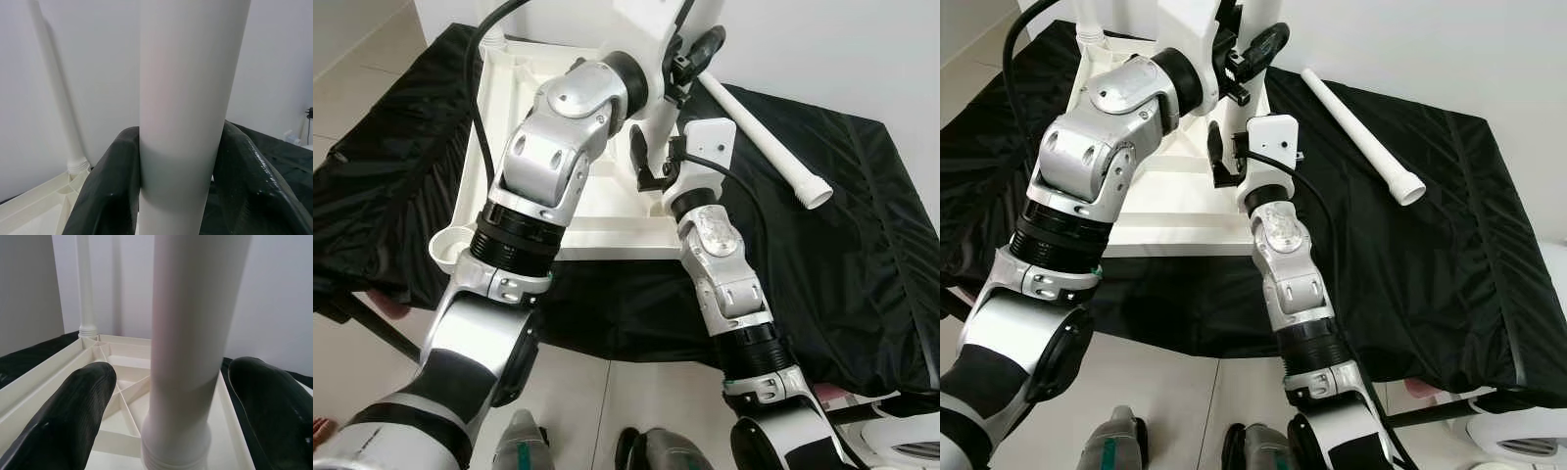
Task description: Building children table
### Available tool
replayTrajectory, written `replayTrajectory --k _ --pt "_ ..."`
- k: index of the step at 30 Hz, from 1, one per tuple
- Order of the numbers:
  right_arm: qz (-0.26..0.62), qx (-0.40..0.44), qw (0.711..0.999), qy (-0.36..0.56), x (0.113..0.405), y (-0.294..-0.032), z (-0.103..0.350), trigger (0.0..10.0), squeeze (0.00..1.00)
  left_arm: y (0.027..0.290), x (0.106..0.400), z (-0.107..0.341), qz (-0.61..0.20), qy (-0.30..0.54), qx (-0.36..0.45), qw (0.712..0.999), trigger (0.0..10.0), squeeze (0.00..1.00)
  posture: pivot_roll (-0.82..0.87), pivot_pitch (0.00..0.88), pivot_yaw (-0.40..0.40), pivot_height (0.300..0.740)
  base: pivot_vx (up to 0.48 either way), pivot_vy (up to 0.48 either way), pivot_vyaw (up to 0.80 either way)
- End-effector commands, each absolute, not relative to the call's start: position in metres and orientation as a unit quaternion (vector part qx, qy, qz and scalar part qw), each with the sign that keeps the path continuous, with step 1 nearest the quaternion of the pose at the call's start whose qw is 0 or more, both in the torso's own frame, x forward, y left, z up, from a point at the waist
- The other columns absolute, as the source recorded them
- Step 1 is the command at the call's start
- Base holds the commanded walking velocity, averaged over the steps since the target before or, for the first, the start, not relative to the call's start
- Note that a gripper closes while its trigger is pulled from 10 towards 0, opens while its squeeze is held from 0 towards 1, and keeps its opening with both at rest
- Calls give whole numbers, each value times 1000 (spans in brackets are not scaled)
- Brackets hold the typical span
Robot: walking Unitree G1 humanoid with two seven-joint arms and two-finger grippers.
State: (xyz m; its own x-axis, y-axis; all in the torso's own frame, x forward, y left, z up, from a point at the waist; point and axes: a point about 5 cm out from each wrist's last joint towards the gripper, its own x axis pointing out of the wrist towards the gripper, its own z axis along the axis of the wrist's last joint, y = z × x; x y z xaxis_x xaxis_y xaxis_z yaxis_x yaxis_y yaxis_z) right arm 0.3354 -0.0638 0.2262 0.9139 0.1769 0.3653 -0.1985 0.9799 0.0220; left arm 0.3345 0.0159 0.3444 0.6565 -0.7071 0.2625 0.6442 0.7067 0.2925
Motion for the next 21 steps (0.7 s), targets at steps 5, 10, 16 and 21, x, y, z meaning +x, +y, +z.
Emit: replayTrajectory --k 5,10,16,21 --pt "77 45 978 -186 341 -68 227 10000 0 11 326 362 -347 -221 91 907 10000 0 103 59 -132 740 0 0 0" --pt "61 52 977 -198 346 -70 233 10000 0 9 323 363 -351 -224 97 904 10000 0 107 61 -134 740 0 0 0" --pt "49 54 972 -225 350 -70 246 10000 0 8 321 365 -353 -226 96 903 10000 0 106 64 -134 740 0 0 0" --pt "49 60 969 -233 351 -69 249 10000 0 7 319 366 -353 -229 96 902 10000 0 107 65 -135 740 0 0 0"
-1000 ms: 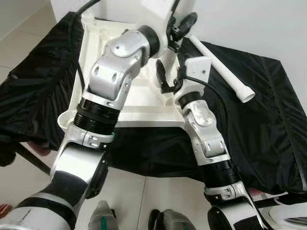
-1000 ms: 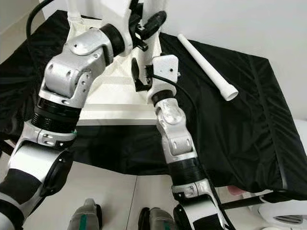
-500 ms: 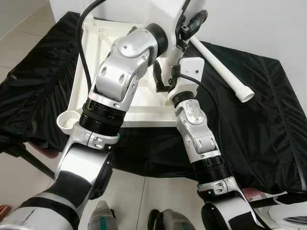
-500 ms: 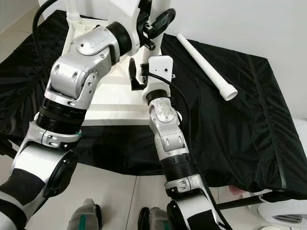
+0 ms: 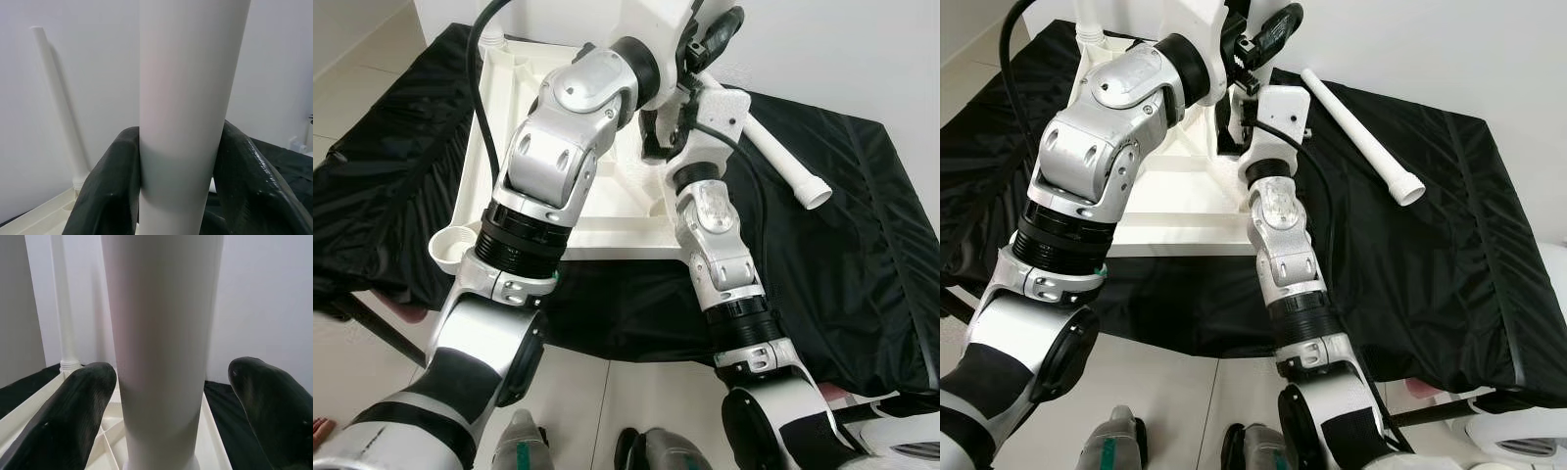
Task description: Building children table
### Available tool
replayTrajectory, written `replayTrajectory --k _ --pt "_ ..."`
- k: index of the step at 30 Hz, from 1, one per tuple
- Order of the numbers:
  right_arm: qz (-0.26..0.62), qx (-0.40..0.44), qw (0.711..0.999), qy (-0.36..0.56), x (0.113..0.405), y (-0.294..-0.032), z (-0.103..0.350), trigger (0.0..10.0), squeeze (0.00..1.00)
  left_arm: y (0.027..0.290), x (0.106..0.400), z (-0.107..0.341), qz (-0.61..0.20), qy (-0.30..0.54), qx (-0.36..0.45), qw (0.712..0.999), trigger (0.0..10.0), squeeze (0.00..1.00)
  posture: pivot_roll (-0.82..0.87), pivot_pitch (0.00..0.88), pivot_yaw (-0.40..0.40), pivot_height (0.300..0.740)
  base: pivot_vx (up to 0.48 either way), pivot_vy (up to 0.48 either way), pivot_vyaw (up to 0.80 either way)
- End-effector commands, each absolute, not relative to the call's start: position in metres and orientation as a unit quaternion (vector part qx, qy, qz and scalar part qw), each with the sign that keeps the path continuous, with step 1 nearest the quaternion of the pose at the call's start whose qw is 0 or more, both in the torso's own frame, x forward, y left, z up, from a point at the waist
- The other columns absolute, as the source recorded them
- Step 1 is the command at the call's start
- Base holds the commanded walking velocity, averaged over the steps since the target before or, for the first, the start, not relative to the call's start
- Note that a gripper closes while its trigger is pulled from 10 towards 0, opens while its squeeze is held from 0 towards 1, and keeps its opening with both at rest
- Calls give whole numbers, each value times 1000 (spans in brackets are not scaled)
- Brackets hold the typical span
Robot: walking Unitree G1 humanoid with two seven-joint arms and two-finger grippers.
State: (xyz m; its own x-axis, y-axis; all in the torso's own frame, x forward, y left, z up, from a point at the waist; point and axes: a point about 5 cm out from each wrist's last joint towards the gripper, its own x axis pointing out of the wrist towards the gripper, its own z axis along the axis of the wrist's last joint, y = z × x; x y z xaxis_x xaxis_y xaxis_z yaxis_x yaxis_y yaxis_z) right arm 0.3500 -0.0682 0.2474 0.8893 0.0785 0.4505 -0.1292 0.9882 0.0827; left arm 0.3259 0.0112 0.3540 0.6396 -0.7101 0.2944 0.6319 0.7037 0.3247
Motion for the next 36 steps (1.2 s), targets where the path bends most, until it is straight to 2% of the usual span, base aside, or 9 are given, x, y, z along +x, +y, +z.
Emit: replayTrajectory --k 1,5,16,26,27,28,30,31,36 --pt "50 61 969 -233 351 -69 249 10000 0 6 319 366 -354 -229 95 902 10000 0 107 65 -135 740 0 0 0" --pt "51 57 969 -236 352 -67 249 10000 0 6 318 366 -356 -230 95 901 10000 0 108 66 -135 740 0 0 0" --pt "45 62 970 -233 361 -65 250 0 0 4 316 367 -357 -230 101 900 10000 0 110 67 -130 740 0 0 0" --pt "27 67 967 -245 364 -69 256 0 0 7 320 361 -364 -219 99 900 10000 0 109 63 -127 740 0 0 0" --pt "24 69 966 -247 364 -70 257 510 0 7 320 360 -367 -216 94 900 10000 961 108 63 -126 740 0 0 0" --pt "24 69 966 -247 364 -70 257 510 0 7 320 360 -367 -216 94 900 10000 961 108 63 -126 740 0 0 0" --pt "22 70 966 -248 364 -71 257 3922 0 8 321 360 -371 -214 86 899 10000 1000 107 62 -125 740 0 0 0" --pt "16 72 966 -249 365 -73 257 10000 0 8 320 360 -379 -213 78 897 10000 1000 107 60 -124 740 0 0 0" --pt "-2 75 967 -242 367 -83 255 10000 0 13 322 362 -391 -213 57 894 10000 1000 103 56 -122 740 0 0 0"
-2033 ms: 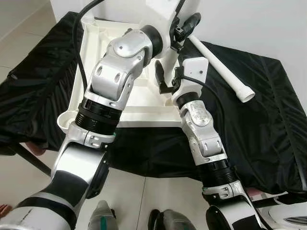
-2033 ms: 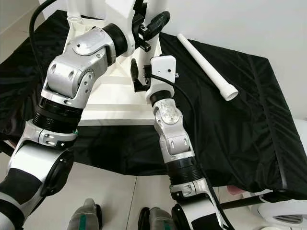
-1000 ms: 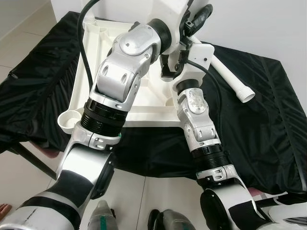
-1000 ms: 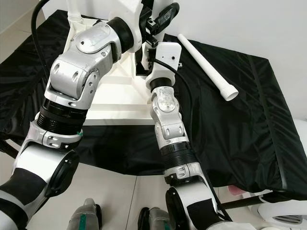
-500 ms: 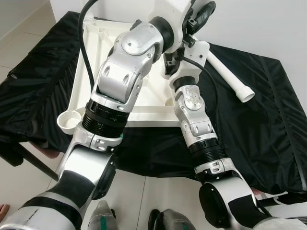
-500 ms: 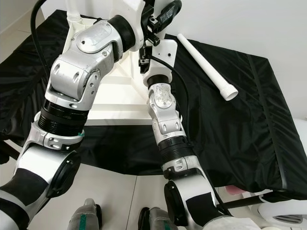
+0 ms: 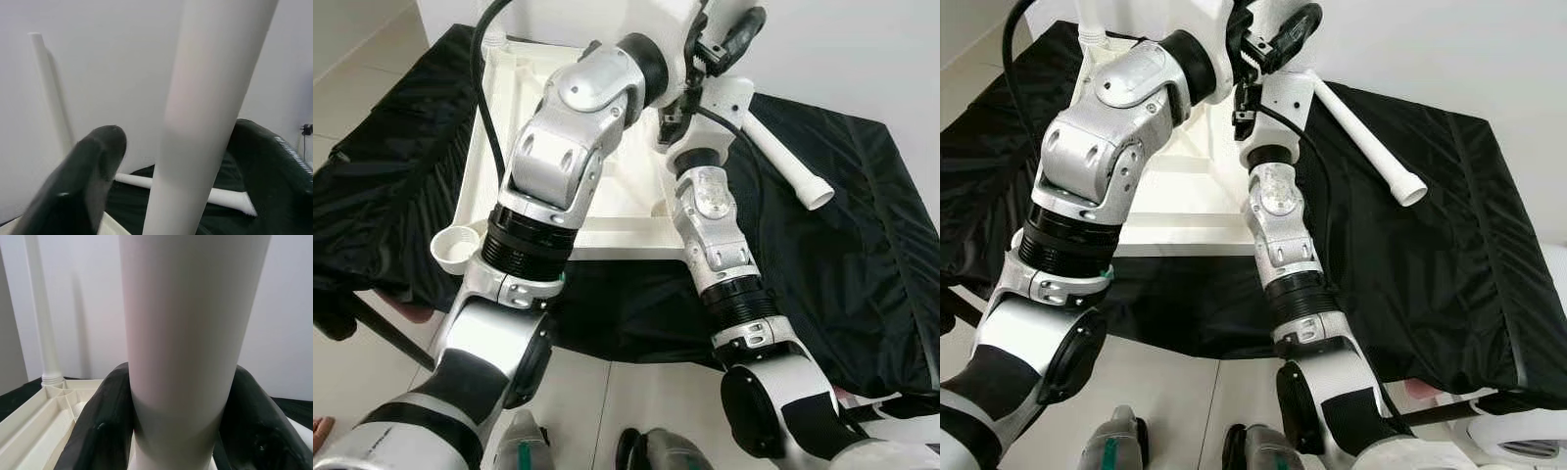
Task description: Building children table
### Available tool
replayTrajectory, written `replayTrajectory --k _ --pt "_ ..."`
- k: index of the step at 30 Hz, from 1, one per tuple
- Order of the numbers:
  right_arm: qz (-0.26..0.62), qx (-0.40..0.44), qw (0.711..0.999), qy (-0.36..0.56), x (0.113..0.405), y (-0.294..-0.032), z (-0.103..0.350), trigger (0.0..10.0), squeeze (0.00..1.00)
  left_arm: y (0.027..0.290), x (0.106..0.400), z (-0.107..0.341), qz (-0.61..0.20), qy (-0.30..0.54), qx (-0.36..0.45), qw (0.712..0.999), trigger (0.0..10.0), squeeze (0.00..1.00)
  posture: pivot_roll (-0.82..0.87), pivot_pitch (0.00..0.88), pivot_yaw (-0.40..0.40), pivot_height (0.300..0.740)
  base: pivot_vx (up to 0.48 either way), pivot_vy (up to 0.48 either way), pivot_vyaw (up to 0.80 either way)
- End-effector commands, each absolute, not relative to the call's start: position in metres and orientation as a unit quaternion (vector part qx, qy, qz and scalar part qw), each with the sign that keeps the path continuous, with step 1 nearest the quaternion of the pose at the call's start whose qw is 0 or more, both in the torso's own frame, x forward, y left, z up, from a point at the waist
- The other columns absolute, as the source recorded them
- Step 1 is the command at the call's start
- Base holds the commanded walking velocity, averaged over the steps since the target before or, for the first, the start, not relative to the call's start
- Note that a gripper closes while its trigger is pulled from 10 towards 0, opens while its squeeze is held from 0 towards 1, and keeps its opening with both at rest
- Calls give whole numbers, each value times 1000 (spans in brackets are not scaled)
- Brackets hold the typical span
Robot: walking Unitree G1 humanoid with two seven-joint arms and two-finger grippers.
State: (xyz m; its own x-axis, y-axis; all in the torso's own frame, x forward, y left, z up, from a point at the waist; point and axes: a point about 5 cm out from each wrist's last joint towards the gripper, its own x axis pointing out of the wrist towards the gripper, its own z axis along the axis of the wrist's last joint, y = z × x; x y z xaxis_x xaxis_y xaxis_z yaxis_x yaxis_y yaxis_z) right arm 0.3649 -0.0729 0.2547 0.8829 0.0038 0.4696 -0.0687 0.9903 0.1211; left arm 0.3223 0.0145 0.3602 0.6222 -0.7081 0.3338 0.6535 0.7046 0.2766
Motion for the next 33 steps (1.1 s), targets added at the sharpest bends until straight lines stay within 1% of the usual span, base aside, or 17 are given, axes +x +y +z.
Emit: replayTrajectory --k 1,5,7,8,9,11,14,16,18,19,20,22,24,30,33 --pt "-2 75 967 -242 367 -83 255 10000 0 13 322 362 -391 -213 57 894 10000 1000 103 56 -122 740 0 0 0" --pt "-17 71 969 -236 369 -89 253 10000 0 18 324 362 -397 -211 31 893 10000 1000 104 52 -122 740 0 0 0" --pt "-28 66 970 -233 369 -96 250 10000 0 24 327 364 -400 -208 1 893 10000 1000 104 50 -122 740 0 0 0" --pt "-35 63 970 -230 369 -102 248 10000 0 28 328 365 -402 -207 -10 892 10000 796 103 46 -122 740 0 0 0" --pt "-42 60 971 -228 369 -107 246 10000 0 32 329 365 -405 -208 -17 890 10000 20 99 44 -120 740 0 0 0" --pt "-54 56 972 -223 370 -117 243 10000 0 39 329 364 -410 -210 -32 887 10000 0 96 41 -120 740 0 0 0" --pt "-58 55 972 -221 370 -121 242 10000 0 42 329 362 -411 -207 -40 887 10000 0 95 40 -120 740 0 0 0" --pt "-67 48 972 -218 368 -134 241 10000 0 54 336 350 -401 -188 -44 896 10000 0 96 36 -123 740 0 0 0" --pt "-70 45 973 -217 367 -138 240 10000 0 58 339 344 -394 -179 -42 900 10000 0 96 35 -124 740 0 0 0" --pt "-70 40 973 -216 366 -142 239 10000 0 57 336 338 -393 -173 -44 902 10000 0 95 34 -126 740 0 0 0" --pt "-65 33 974 -214 364 -145 237 10000 0 47 325 330 -394 -165 -45 903 10000 0 95 31 -128 740 0 0 0" --pt "-56 25 975 -211 361 -148 234 10000 0 37 310 319 -394 -155 -47 904 10000 0 96 25 -128 740 0 0 0" --pt "-52 19 976 -213 359 -150 233 10000 0 37 308 313 -387 -151 -43 909 10000 0 96 25 -128 740 0 0 0" --pt "15 -3 973 -232 346 -148 234 10000 0 50 314 290 -345 -136 -20 928 10000 0 87 19 -120 740 0 0 0" --pt "28 -9 971 -237 341 -148 234 10000 0 54 315 286 -328 -138 -15 935 10000 0 85 19 -118 740 0 0 0"
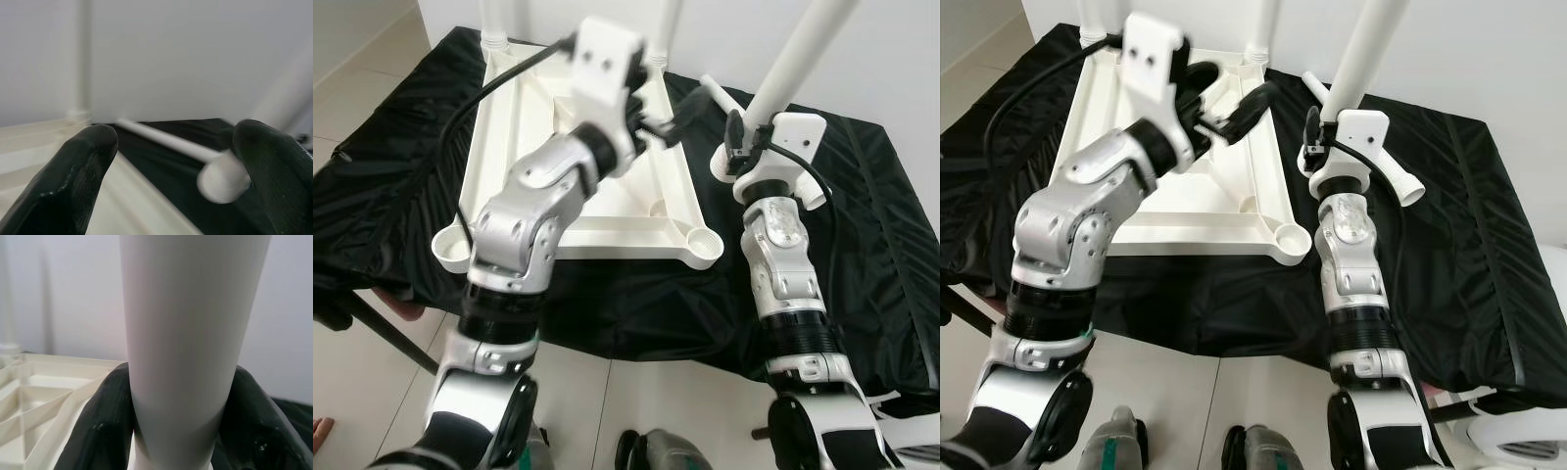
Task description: Building children table
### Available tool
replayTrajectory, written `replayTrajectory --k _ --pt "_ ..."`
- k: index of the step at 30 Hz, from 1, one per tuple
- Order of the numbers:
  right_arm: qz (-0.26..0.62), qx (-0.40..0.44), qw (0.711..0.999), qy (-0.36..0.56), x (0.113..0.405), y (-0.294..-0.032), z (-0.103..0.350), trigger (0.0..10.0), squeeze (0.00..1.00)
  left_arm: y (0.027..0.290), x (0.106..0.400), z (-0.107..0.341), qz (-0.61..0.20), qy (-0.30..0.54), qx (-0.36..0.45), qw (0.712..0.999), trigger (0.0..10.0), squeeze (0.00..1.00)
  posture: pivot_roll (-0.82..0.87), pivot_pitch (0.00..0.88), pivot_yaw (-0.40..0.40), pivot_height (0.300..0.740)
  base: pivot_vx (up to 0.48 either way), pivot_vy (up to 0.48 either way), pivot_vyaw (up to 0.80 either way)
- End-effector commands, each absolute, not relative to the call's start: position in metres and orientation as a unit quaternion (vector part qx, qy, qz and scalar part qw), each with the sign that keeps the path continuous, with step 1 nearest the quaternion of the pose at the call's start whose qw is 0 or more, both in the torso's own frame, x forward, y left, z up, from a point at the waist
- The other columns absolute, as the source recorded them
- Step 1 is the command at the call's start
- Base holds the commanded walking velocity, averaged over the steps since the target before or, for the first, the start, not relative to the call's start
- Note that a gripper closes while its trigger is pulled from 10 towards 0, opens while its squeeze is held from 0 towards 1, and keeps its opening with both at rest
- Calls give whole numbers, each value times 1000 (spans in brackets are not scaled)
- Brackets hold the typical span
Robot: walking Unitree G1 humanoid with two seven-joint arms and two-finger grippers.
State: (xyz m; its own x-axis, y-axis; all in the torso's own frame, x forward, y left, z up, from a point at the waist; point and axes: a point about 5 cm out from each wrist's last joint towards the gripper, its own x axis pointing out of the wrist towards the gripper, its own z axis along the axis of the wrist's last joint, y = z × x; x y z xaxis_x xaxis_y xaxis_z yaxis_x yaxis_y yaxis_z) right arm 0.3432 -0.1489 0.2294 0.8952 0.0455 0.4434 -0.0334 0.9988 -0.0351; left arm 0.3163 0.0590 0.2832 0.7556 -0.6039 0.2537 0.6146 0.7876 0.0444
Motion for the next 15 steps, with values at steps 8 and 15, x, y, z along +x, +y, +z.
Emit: replayTrajectory --k 8,15 --pt "66 -6 972 -225 313 -155 221 10000 0 86 315 254 -234 -110 -24 966 10000 0 69 9 -101 740 0 0 0" --pt "77 7 975 -207 304 -154 213 10000 0 104 314 233 -178 -89 -11 980 10000 0 66 4 -99 740 0 0 0"
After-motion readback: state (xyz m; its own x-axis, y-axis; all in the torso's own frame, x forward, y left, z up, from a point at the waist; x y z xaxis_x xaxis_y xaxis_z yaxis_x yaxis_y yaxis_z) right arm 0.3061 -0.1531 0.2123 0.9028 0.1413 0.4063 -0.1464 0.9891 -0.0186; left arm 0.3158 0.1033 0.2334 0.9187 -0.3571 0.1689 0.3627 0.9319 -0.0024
